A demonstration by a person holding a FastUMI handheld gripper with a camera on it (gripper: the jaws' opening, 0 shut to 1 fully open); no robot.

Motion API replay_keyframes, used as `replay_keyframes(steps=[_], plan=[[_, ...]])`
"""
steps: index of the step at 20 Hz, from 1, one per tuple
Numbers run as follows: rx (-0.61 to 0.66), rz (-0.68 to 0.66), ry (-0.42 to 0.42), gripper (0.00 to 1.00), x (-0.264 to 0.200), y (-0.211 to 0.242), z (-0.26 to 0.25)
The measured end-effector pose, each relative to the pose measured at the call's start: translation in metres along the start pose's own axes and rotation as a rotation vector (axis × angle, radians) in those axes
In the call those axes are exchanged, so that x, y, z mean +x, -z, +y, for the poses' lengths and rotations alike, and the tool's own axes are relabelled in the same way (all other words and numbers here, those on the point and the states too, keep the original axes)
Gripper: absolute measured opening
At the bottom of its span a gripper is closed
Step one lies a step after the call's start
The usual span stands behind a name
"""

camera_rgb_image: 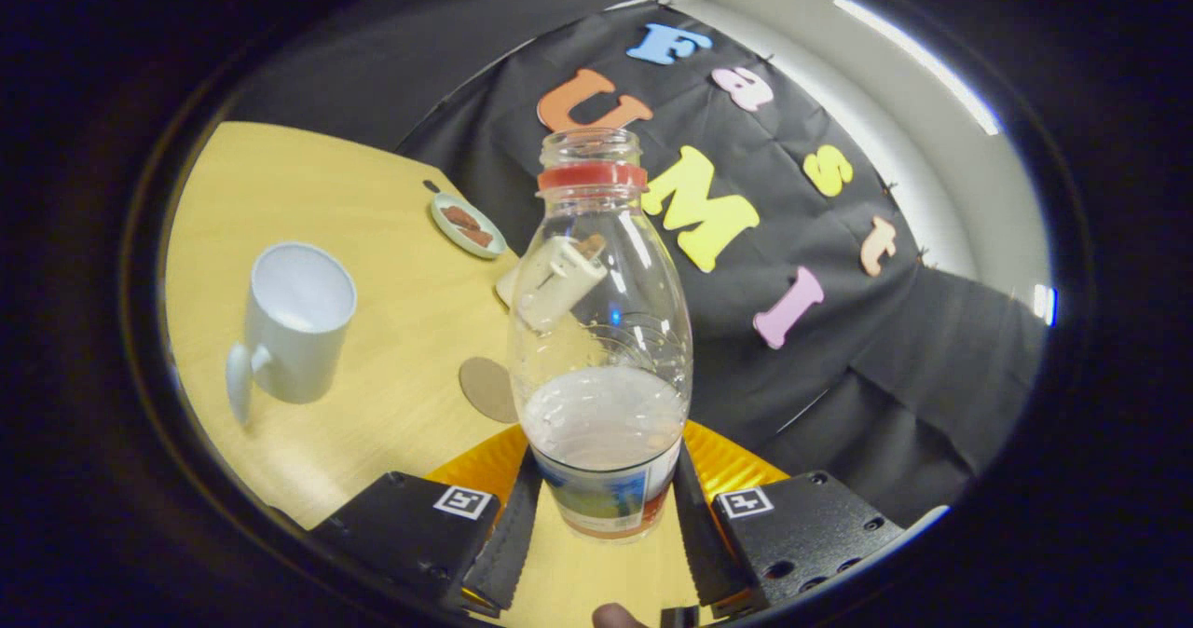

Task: Take the bottle from table, then pour the juice into the cup, finally place the bottle on the coaster

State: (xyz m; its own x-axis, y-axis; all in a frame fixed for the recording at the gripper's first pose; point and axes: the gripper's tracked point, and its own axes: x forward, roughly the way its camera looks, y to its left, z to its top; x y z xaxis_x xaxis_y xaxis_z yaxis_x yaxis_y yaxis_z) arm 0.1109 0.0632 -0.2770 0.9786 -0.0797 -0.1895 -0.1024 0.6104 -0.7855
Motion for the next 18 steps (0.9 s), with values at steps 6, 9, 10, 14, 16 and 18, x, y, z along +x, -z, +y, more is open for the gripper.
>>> replay_keyframes(steps=[6, 9, 10, 14, 16, 18], plan=[[-0.196, -0.021, 0.025, 0.74, 0.004, 0.001, 0.014], [-0.280, -0.025, 0.052, 0.74, 0.004, 0.000, 0.015], [-0.310, -0.030, 0.065, 0.74, 0.005, -0.001, 0.014], [-0.414, -0.054, 0.096, 0.74, 0.004, -0.005, 0.021], [-0.444, -0.056, 0.093, 0.74, 0.006, -0.004, 0.025], [-0.474, -0.050, 0.086, 0.74, 0.009, 0.000, 0.029]])
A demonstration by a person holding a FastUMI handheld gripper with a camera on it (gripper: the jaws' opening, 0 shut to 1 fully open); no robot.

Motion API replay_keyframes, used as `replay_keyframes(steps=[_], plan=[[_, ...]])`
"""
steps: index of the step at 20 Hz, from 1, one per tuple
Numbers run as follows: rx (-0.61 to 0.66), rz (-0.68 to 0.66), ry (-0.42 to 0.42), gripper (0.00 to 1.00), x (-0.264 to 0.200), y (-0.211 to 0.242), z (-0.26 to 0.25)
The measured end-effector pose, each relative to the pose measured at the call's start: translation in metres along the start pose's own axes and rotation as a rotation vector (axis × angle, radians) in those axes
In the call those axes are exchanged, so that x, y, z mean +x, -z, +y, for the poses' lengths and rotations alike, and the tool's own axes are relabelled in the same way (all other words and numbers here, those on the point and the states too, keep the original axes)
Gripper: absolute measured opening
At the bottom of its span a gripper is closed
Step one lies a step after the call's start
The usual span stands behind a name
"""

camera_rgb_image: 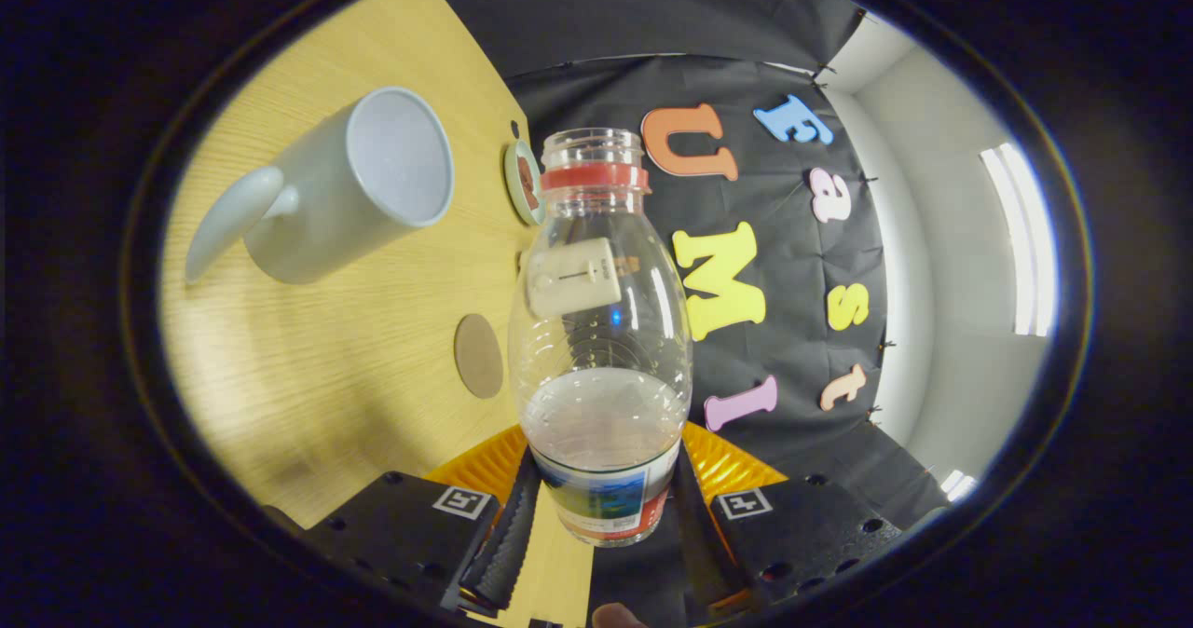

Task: Take the bottle from table, then pour the juice into the cup, finally place the bottle on the coaster

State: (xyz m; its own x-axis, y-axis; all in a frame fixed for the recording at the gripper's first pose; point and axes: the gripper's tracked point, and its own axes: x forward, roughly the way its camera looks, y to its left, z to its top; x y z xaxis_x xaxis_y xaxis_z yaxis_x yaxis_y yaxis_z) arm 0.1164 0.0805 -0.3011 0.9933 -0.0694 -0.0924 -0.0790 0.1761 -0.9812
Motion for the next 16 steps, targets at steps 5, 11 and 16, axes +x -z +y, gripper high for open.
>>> replay_keyframes(steps=[5, 11, 16], plan=[[-0.108, -0.015, 0.024, 0.74, -0.0060, -0.0038, 0.0034], [-0.192, -0.031, 0.034, 0.74, -0.0096, -0.0076, 0.0043], [-0.243, -0.034, 0.039, 0.74, -0.0098, -0.0064, 0.0044]])
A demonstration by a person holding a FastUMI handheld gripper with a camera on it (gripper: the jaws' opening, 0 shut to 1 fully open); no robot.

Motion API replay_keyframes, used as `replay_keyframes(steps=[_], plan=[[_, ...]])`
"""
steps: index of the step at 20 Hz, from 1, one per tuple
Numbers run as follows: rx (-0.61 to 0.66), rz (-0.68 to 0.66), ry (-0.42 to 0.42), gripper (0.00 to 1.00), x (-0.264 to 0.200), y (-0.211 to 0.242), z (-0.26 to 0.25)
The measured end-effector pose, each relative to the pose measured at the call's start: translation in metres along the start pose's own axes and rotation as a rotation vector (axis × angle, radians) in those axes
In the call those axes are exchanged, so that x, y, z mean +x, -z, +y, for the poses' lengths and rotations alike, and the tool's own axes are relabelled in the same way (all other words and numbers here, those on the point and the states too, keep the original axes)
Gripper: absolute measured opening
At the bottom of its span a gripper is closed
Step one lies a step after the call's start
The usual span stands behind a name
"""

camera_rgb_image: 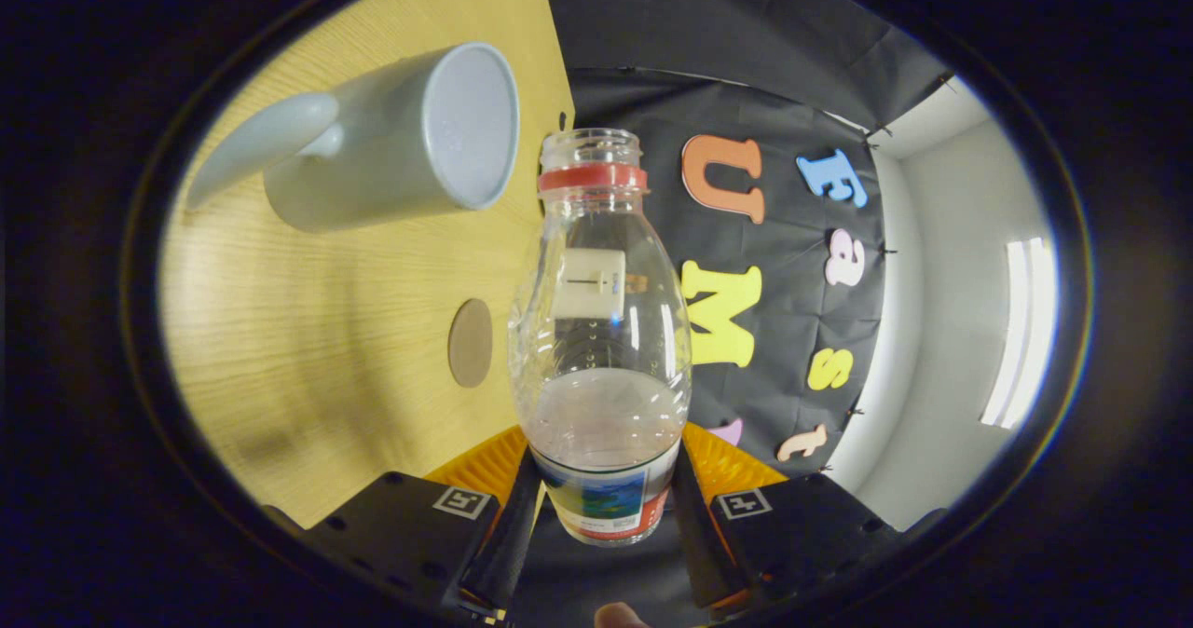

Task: Take the bottle from table, then pour the juice into the cup, finally place the bottle on the coaster

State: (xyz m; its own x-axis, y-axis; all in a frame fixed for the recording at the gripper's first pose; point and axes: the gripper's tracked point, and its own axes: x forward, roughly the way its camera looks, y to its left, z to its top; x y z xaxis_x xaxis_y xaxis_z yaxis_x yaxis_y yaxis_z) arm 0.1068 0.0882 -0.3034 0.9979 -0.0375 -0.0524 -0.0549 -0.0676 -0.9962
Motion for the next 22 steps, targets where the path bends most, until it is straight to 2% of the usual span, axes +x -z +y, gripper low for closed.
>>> replay_keyframes(steps=[10, 22], plan=[[-0.084, -0.018, 0.017, 0.73, -0.003, -0.002, -0.004], [-0.126, -0.021, 0.039, 0.73, 0.005, -0.001, -0.019]])
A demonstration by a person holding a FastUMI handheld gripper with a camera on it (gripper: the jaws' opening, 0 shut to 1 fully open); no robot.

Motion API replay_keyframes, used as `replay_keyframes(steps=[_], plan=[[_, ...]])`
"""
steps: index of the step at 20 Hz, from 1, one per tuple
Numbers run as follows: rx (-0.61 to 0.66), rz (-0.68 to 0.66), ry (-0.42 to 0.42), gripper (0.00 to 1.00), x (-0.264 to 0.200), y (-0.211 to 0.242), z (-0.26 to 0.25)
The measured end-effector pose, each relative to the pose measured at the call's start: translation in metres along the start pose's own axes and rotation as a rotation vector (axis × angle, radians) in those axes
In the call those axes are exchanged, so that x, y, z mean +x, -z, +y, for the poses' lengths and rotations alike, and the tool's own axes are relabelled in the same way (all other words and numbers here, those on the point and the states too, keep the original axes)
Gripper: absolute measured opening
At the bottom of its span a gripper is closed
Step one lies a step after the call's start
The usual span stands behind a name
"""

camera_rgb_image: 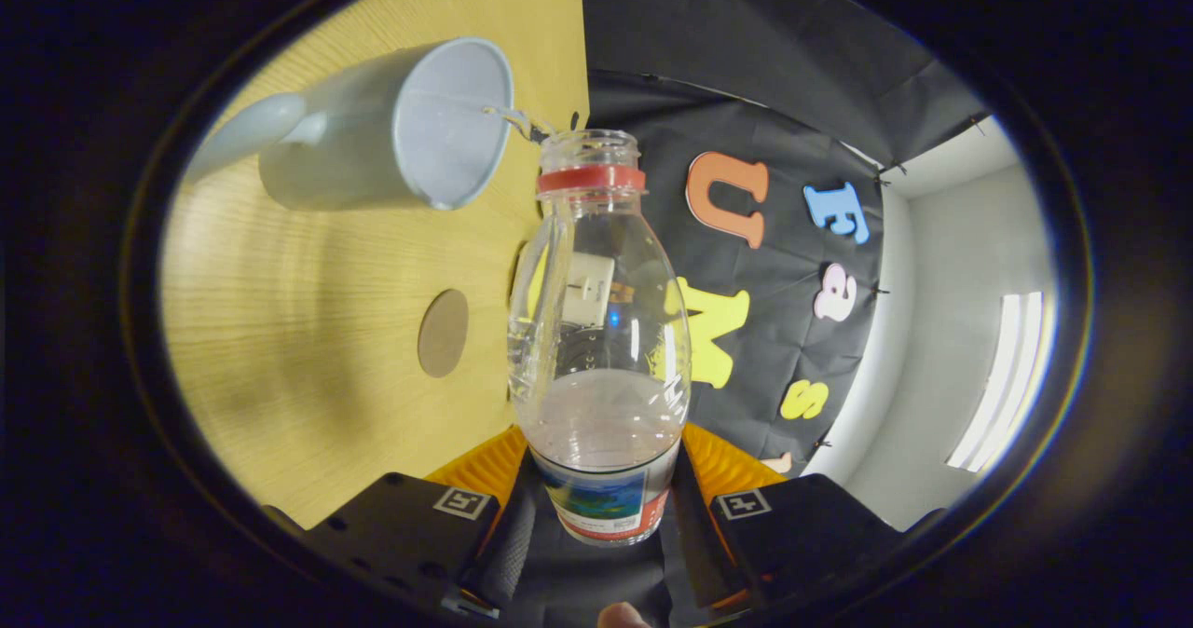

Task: Take the bottle from table, then pour the juice into the cup, finally place the bottle on the coaster

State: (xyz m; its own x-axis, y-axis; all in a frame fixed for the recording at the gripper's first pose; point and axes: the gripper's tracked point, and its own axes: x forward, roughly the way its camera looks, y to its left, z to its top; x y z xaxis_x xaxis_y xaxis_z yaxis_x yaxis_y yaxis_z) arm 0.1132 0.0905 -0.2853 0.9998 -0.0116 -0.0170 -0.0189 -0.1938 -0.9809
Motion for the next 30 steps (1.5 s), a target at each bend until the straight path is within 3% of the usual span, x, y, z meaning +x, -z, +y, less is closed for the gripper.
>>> replay_keyframes(steps=[30], plan=[[-0.110, -0.001, 0.033, 0.73, -0.006, 0.004, -0.026]])
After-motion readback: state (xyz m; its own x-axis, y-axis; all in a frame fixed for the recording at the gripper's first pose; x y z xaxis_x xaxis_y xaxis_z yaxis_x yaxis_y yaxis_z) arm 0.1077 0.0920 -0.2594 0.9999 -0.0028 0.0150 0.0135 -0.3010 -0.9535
